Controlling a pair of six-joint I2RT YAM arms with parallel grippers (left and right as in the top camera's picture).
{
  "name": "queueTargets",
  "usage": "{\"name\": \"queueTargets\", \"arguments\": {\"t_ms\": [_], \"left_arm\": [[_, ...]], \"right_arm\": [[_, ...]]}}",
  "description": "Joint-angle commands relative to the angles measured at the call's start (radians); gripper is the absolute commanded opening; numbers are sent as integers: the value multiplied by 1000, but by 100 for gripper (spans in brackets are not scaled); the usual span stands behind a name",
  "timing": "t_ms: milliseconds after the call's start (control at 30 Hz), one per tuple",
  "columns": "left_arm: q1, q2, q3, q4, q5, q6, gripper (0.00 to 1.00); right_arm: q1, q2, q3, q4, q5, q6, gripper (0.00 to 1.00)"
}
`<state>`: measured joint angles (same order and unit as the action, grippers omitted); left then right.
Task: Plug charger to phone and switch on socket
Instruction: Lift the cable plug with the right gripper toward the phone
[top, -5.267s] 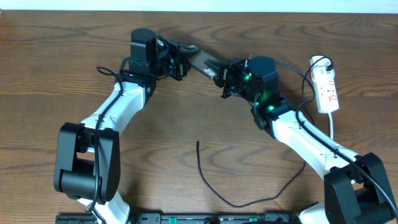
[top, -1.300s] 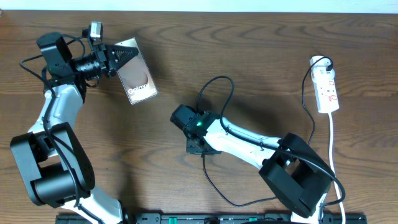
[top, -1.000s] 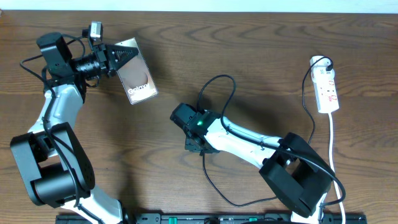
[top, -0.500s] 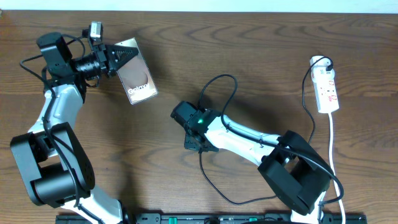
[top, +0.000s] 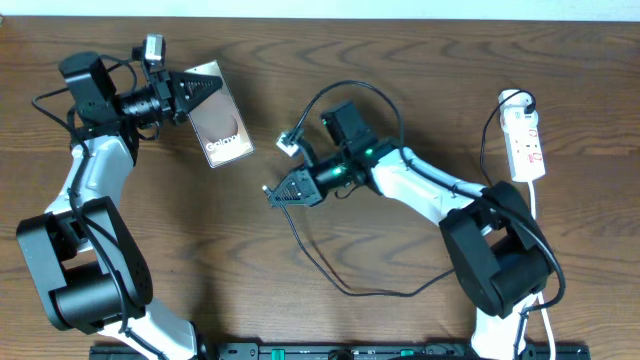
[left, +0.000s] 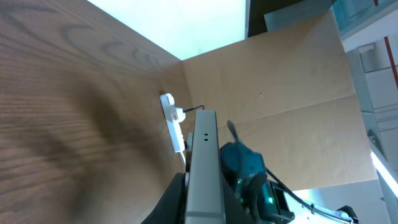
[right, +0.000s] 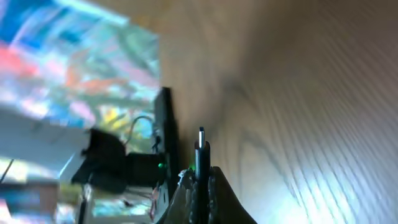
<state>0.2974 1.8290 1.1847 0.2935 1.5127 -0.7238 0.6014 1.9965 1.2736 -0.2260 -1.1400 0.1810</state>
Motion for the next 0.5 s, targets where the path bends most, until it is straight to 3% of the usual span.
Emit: {"name": "queueTargets", "arguments": {"t_ms": [0,200,467], "left_arm": [[2,-13,10,5,20,13,7],[2,-13,10,8,2,13,7],[2,-13,10,8,-44,13,7]], "right_arm": [[-19,5,7,35,-254,-268,1],[-20,62,7,120,-280,-262,1],[-24,238,7,628,-420,216,1]]}}
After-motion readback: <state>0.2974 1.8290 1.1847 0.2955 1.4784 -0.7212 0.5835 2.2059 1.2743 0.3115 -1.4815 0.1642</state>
